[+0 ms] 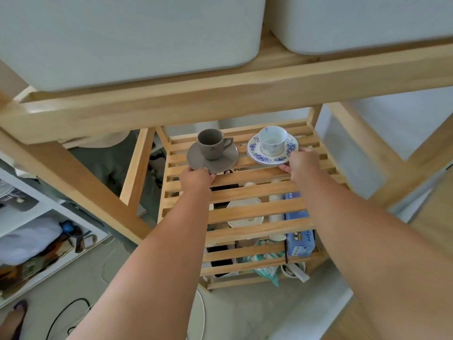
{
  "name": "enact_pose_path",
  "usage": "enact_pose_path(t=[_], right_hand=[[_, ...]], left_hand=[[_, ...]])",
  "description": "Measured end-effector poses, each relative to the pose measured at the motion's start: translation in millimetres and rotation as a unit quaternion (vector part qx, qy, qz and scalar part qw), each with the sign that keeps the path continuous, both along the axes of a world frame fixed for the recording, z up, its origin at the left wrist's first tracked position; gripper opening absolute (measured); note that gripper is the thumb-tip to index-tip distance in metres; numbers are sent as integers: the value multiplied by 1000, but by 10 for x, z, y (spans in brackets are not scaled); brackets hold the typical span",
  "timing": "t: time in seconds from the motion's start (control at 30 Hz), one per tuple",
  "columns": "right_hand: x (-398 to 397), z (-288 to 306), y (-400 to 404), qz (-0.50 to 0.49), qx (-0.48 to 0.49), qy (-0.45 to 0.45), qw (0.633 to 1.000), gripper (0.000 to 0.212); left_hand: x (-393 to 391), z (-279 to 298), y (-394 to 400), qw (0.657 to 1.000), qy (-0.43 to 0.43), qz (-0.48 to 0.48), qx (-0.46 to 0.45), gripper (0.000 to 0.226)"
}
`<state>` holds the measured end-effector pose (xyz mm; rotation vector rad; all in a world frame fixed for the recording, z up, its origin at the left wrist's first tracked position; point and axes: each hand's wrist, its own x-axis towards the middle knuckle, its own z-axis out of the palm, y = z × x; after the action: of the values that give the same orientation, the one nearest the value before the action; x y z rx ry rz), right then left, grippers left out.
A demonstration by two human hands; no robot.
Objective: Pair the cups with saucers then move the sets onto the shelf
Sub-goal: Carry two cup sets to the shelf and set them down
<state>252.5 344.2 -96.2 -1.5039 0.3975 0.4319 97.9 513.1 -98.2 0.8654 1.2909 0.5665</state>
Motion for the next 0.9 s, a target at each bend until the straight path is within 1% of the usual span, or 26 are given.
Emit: enact_pose_path(t=[0.1, 0.23, 0.33, 0.47, 0.67, 0.9], right_hand=[[29, -45, 36, -4, -6, 11, 1000, 42], [61, -66, 64, 13, -62, 7, 998, 42], [76, -63, 83, 20, -80, -2, 997, 39], [97, -53, 100, 19, -74, 3, 997, 35], [77, -7, 132, 14, -73, 5, 997, 34], [-9, 70, 121, 16, -73, 3, 997, 34]], left_hand=[[22, -84, 31, 998, 51, -22, 39, 41], [34, -114, 58, 989, 110, -44, 89, 40], [57, -129, 86, 990, 109, -30, 86, 43], [93, -140, 109, 994, 92, -4, 65, 42], [111, -179, 143, 995, 85, 7, 58, 42], [94, -174, 149, 993, 95, -34, 66, 40]])
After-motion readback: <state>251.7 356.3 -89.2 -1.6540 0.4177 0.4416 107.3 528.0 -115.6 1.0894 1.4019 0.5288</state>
